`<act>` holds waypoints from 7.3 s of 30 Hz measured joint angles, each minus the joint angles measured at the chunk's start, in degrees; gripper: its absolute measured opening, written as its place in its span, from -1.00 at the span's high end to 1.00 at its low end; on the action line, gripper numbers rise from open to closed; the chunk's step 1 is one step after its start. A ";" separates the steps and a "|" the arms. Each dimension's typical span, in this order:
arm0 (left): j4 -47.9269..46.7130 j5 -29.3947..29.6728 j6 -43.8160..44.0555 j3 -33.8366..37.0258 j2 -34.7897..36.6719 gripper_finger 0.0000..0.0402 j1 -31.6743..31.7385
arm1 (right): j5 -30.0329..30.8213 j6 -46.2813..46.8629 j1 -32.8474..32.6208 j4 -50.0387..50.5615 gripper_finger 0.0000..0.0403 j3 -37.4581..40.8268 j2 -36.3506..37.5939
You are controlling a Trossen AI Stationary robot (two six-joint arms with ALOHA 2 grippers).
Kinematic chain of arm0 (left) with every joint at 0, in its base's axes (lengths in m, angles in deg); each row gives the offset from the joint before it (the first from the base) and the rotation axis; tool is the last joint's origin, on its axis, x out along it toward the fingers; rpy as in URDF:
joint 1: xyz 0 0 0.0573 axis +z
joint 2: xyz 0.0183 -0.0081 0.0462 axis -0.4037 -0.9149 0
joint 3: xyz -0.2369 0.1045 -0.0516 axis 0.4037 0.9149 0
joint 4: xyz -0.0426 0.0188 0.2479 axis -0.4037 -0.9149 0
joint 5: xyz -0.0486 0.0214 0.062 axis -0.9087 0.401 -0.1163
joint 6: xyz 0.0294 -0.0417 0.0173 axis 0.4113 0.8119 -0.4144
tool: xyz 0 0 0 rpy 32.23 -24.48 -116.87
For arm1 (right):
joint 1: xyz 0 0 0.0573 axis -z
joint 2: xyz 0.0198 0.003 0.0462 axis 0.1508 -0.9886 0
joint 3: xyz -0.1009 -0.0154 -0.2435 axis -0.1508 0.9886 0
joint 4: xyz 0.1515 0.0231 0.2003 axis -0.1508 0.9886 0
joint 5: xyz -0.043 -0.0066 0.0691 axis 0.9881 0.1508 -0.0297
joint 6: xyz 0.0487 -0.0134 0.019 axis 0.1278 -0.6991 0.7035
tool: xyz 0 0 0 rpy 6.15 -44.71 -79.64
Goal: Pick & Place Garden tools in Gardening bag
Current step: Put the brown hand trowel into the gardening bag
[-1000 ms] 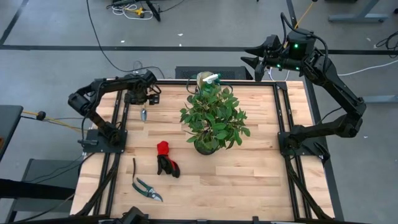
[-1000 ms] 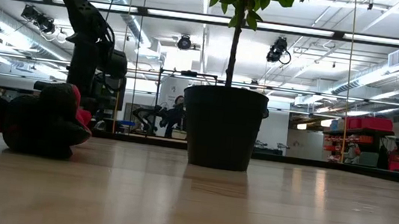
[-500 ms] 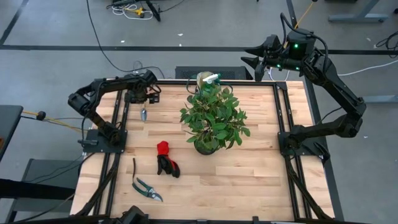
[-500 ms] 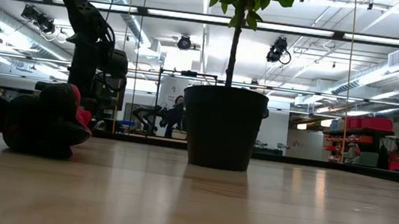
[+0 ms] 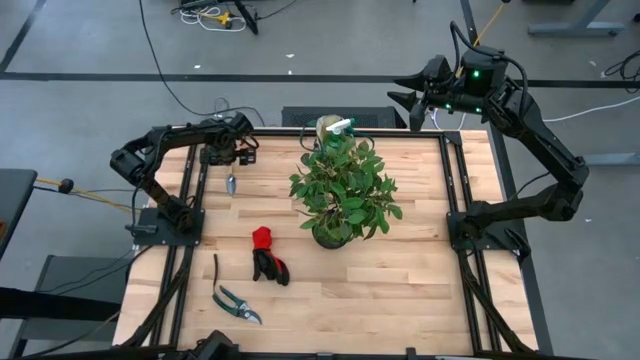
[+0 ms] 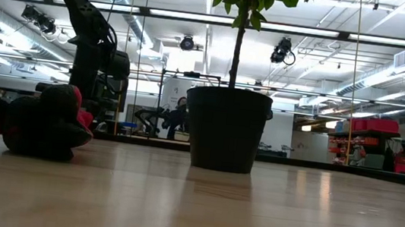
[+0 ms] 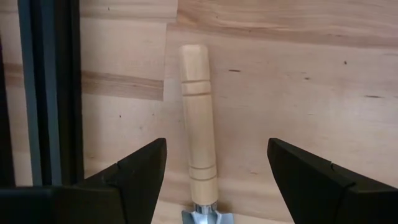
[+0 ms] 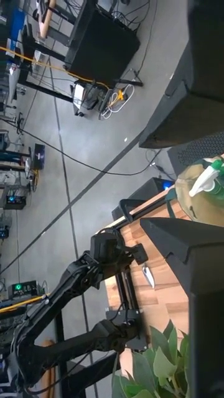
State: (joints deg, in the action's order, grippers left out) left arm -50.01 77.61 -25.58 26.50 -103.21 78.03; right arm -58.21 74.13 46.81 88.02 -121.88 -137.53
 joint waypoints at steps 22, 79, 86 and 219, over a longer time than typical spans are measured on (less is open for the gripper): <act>0.62 -0.74 0.62 0.00 0.02 -0.33 0.00 | -3.09 0.02 0.02 -3.61 0.03 6.55 -0.02; 9.75 -0.25 6.40 11.15 5.89 -0.30 -0.85 | -4.07 2.39 0.00 -9.37 0.03 6.62 0.00; 9.80 -0.06 6.41 11.17 5.85 -0.01 -0.85 | -4.07 2.47 -0.01 -9.37 0.03 6.62 0.00; 40.36 -31.54 -23.94 -31.28 8.09 0.63 -18.35 | -5.47 8.66 -0.01 -20.41 0.03 6.62 -0.13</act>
State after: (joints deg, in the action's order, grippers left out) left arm -9.65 46.07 -49.52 -4.77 -95.12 59.67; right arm -63.68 82.78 46.80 67.61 -115.26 -137.66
